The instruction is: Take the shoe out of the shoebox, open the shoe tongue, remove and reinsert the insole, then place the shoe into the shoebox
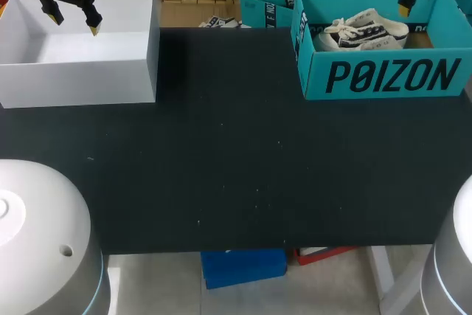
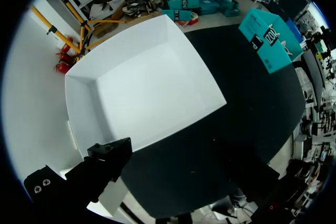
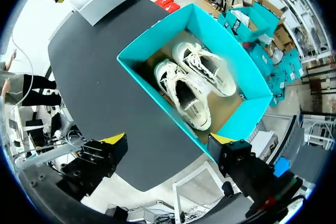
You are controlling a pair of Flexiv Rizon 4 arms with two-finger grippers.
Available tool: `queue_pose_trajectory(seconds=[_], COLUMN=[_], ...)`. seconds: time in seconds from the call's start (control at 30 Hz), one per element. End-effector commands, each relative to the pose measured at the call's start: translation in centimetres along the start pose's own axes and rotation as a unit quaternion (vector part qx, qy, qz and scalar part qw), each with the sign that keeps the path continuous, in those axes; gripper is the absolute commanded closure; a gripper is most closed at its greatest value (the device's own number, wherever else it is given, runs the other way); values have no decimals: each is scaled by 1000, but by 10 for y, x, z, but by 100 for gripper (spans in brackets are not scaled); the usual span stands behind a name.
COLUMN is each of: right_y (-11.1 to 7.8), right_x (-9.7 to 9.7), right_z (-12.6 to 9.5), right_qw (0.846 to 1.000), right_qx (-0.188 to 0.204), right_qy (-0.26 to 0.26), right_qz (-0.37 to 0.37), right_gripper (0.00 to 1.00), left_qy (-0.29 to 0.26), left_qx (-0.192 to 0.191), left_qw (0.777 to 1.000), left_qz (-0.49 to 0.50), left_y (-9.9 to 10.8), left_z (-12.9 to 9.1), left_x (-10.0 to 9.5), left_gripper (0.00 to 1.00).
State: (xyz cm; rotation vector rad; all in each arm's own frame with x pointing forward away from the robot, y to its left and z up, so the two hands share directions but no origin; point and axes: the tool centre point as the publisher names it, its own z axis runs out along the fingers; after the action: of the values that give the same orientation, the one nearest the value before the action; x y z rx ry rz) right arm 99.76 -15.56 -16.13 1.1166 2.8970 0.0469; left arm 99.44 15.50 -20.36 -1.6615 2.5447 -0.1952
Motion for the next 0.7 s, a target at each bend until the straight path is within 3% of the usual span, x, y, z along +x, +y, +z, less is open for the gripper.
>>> queue_pose_trajectory(seconds=[0.03, 0.7], right_y=[-13, -13], right_x=[-6, -6], right_z=[0, 0], right_qw=[881, 881], right_qx=[37, 37], right_qy=[42, 42], right_qz=[-471, -471], right_gripper=[0, 0], left_qy=[-1, -1], left_qx=[0, 0], left_qw=[1000, 1000], left_qz=[0, 0], left_y=[1, 1], left_z=[-1, -1], left_x=[0, 0], left_gripper=[0, 0])
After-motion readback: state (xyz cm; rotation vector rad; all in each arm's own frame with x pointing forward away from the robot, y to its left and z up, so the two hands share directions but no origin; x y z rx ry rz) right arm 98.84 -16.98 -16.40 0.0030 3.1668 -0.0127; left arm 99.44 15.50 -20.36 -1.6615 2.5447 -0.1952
